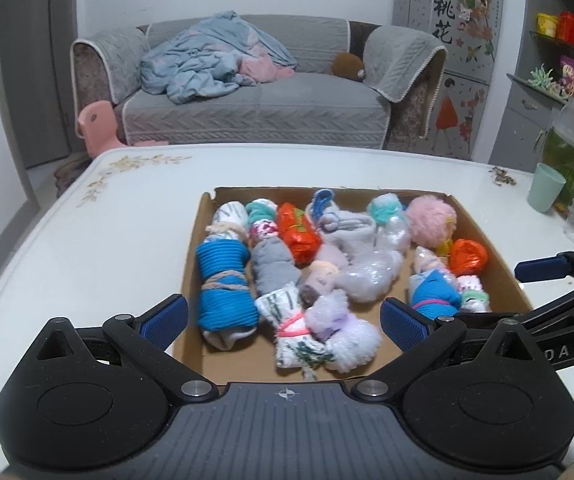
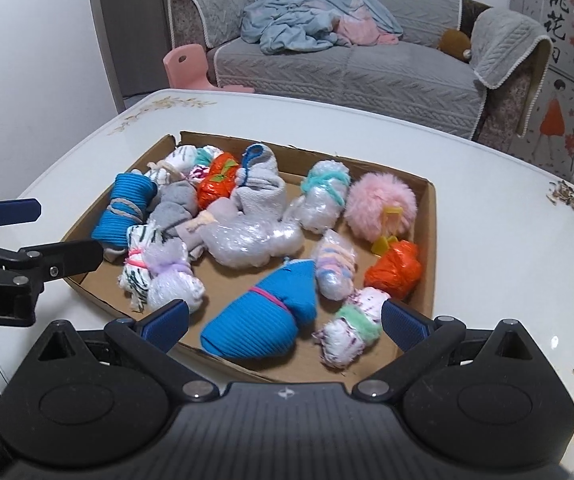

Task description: Organize objects

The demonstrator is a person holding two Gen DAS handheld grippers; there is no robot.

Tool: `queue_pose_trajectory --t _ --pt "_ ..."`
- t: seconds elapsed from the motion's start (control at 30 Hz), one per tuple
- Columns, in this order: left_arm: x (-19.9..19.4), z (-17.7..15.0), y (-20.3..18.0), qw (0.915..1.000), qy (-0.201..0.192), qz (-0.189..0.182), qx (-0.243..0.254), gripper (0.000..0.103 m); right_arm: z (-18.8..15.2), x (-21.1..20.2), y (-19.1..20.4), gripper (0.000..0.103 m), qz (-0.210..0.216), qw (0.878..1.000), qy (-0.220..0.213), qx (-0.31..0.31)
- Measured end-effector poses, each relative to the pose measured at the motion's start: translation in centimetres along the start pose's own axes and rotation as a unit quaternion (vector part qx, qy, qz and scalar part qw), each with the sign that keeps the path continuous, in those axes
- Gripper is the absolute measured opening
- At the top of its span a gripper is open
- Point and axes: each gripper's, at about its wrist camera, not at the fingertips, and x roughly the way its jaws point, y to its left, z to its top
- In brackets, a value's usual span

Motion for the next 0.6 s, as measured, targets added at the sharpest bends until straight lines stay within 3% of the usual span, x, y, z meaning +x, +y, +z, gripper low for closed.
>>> queue_pose_trajectory --t 0.17,0.6 --pt "0.1 -0.1 -0.4 0.9991 0.003 0.036 0.024 0.103 0.0 0.2 0.5 0.102 0.006 1.000 0.002 -0.001" --pt "-1.4 1.0 -0.3 0.9985 -0.029 0.036 0.031 0.103 0.2 0.3 1.1 0.102 0.012 1.000 0.002 -0.002"
